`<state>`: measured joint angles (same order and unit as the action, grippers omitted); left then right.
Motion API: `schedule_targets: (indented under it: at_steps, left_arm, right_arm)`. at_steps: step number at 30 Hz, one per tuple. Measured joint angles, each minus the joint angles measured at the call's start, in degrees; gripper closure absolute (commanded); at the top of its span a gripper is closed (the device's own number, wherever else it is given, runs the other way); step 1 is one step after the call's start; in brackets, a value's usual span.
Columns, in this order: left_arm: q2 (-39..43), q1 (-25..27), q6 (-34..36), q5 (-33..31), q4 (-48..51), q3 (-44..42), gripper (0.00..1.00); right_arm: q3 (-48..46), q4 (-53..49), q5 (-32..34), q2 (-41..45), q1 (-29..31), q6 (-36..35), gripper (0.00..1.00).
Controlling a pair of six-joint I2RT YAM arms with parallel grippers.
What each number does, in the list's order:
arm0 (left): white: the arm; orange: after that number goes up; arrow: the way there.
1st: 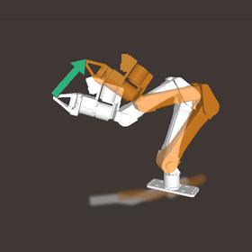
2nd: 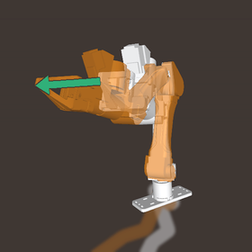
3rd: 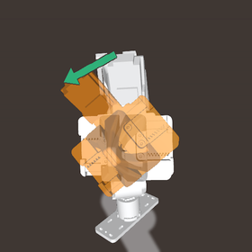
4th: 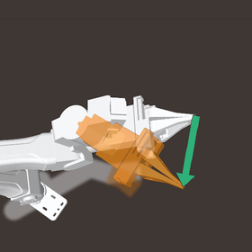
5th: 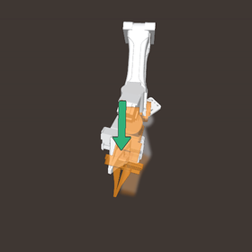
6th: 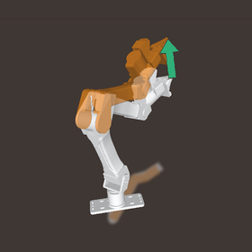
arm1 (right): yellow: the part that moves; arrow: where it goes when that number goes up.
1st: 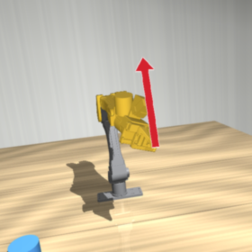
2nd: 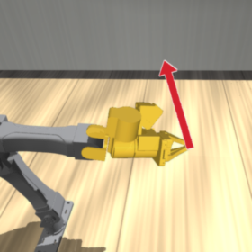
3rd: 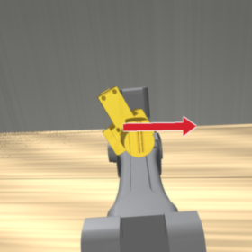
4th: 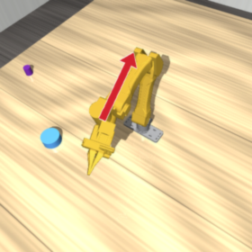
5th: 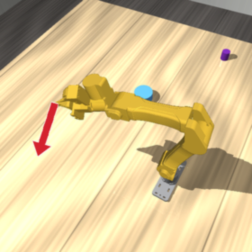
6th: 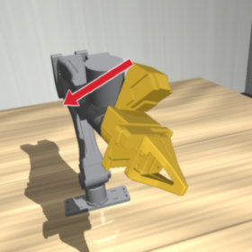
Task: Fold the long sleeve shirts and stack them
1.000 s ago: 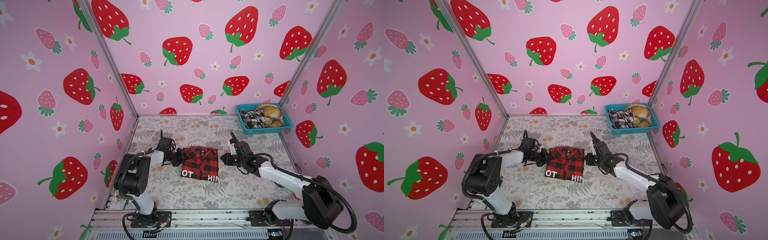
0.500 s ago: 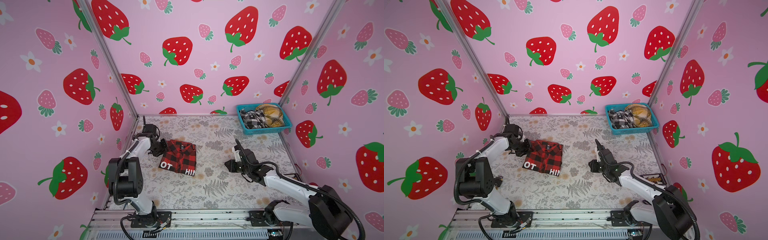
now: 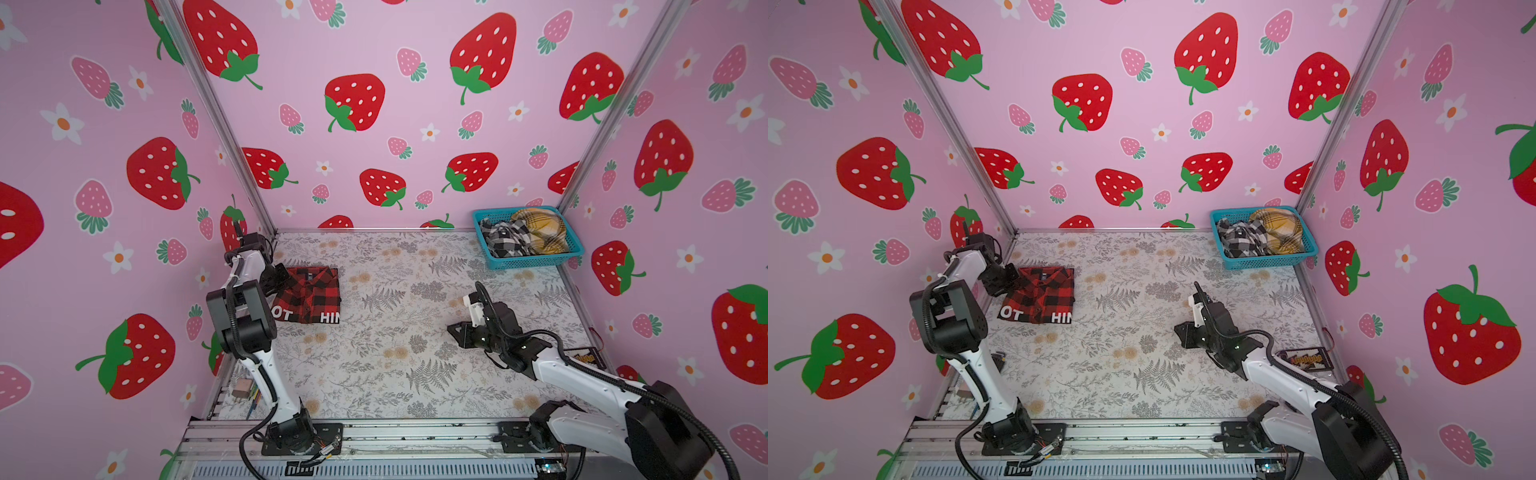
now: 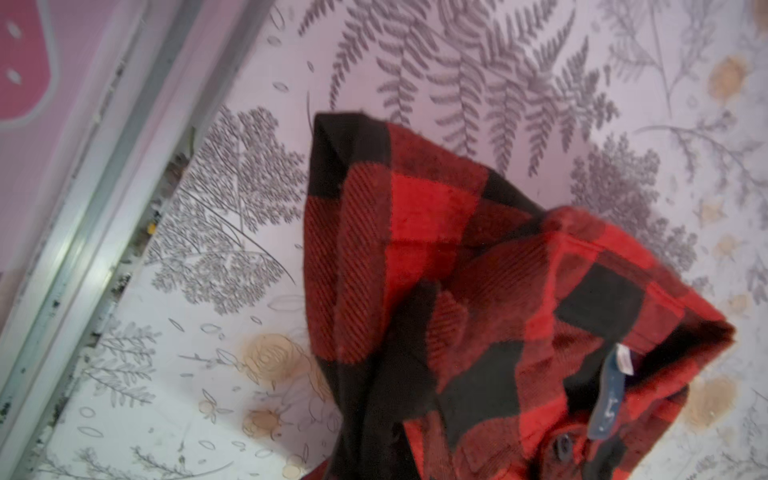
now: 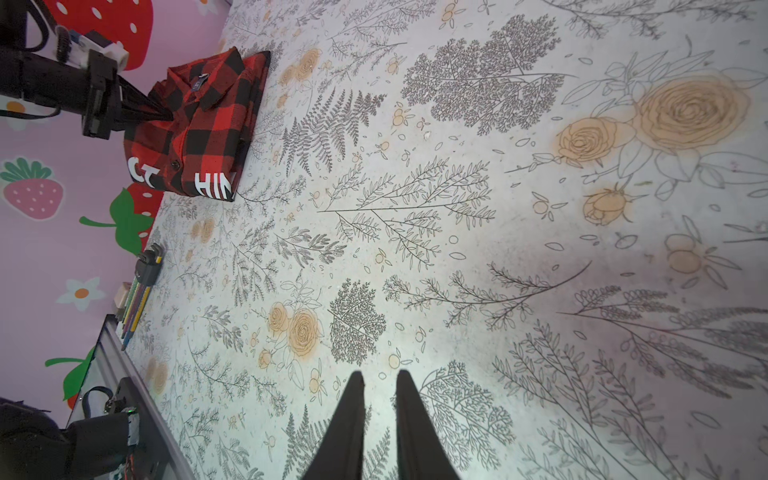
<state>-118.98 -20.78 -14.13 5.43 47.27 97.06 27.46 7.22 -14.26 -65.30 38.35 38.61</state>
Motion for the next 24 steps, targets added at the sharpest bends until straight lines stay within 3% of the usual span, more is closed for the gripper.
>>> schedule_targets:
  at_steps: [8,15,16,18,20,24]
  left_arm:
    - [-12.31,-0.46,3.69,-4.35,4.90,19.37,1.00]
    - [-19.06,-0.85,3.85,-5.90,7.43,26.99,1.00]
    - [-19.76,-1.03,3.85,-5.88,7.61,27.71,0.97]
    - [-20.90,-1.46,3.80,-5.92,7.89,28.63,0.63]
    - [-21.18,-2.05,3.30,-6.14,7.85,28.83,0.42]
    - [-20.96,-3.23,1.84,-6.56,8.28,29.07,0.32]
  right_arm:
    - [0.00,1.27,-0.81,-0.09,0.00,-0.44,0.82]
    - [0.00,2.36,-1.16,-3.93,0.00,-0.55,0.83]
    - [0.00,2.32,-1.20,-4.33,0.00,-0.55,0.83]
    - [0.00,2.25,-1.20,-4.70,0.00,-0.52,0.83]
    - [0.02,2.34,-1.18,-4.70,0.00,-0.52,0.82]
    - [0.02,2.43,-1.18,-4.59,0.00,-0.31,0.80]
